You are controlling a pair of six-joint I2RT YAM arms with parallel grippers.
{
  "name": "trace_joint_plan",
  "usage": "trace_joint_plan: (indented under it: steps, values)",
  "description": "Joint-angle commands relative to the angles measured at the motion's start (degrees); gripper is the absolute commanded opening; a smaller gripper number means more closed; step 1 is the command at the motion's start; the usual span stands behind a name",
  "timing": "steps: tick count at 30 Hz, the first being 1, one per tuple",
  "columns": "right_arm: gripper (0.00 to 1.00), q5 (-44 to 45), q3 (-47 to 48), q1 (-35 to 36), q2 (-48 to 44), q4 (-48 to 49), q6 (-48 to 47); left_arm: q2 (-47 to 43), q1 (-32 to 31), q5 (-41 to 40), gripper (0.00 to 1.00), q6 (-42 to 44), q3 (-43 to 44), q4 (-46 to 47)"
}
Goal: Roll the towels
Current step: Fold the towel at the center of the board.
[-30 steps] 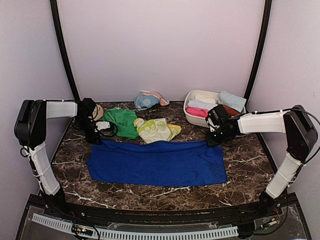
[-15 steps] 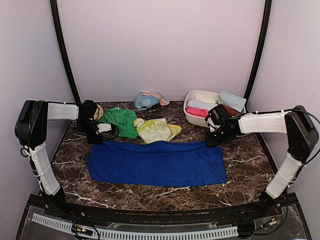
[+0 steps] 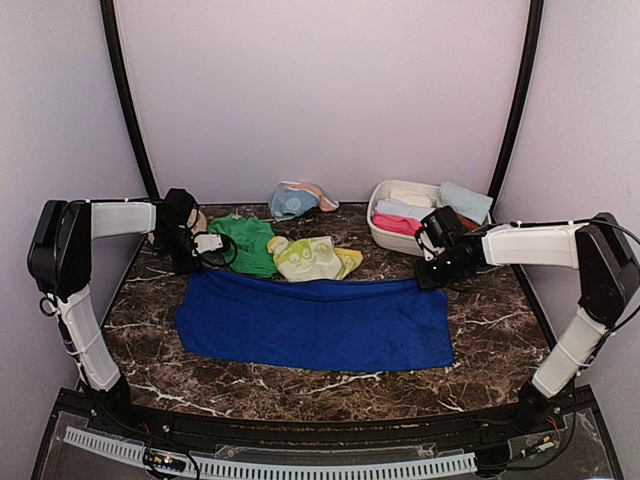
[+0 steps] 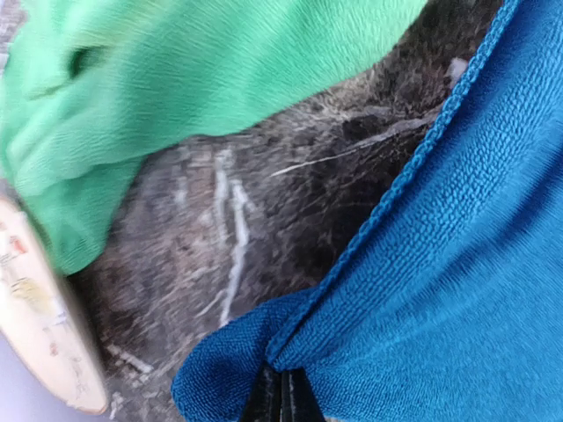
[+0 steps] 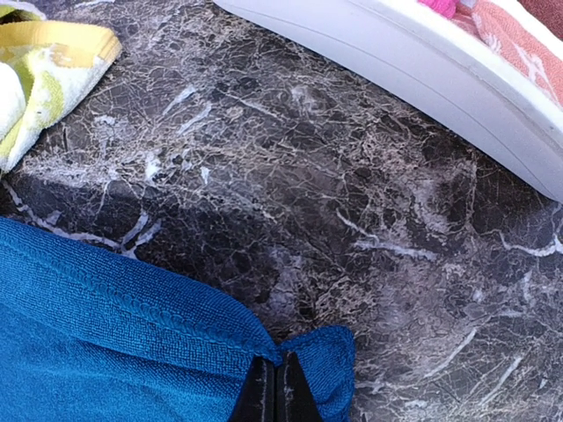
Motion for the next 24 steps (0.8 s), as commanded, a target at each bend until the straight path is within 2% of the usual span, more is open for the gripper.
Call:
trace_joint_plan:
  steps: [1,11,19,24]
  values:
    - [0.00,0.46,-0.32,-0.54,-2.12,-0.55,0.08,-6.68,-0.05,-1.27,0.00,-1.46,1.89,-5.14]
    - [0.00,-1.19,-2.91,-0.45,-10.46,-2.13,1.05,-15.63,-0.09,-1.87,0.00,-4.41,-2.46,-10.55]
    - [0.00,-2.29,-5.50,0.80,-23.25,-7.50,2.92,-28.86,-0.15,2.92,0.00,-6.05,-1.45,-20.97]
    - [0.00,-2.34,-4.91,3.68,-31.90,-13.59,4.67,-36.96,-0.25,7.69,0.00,-6.13,2.22,-33.30]
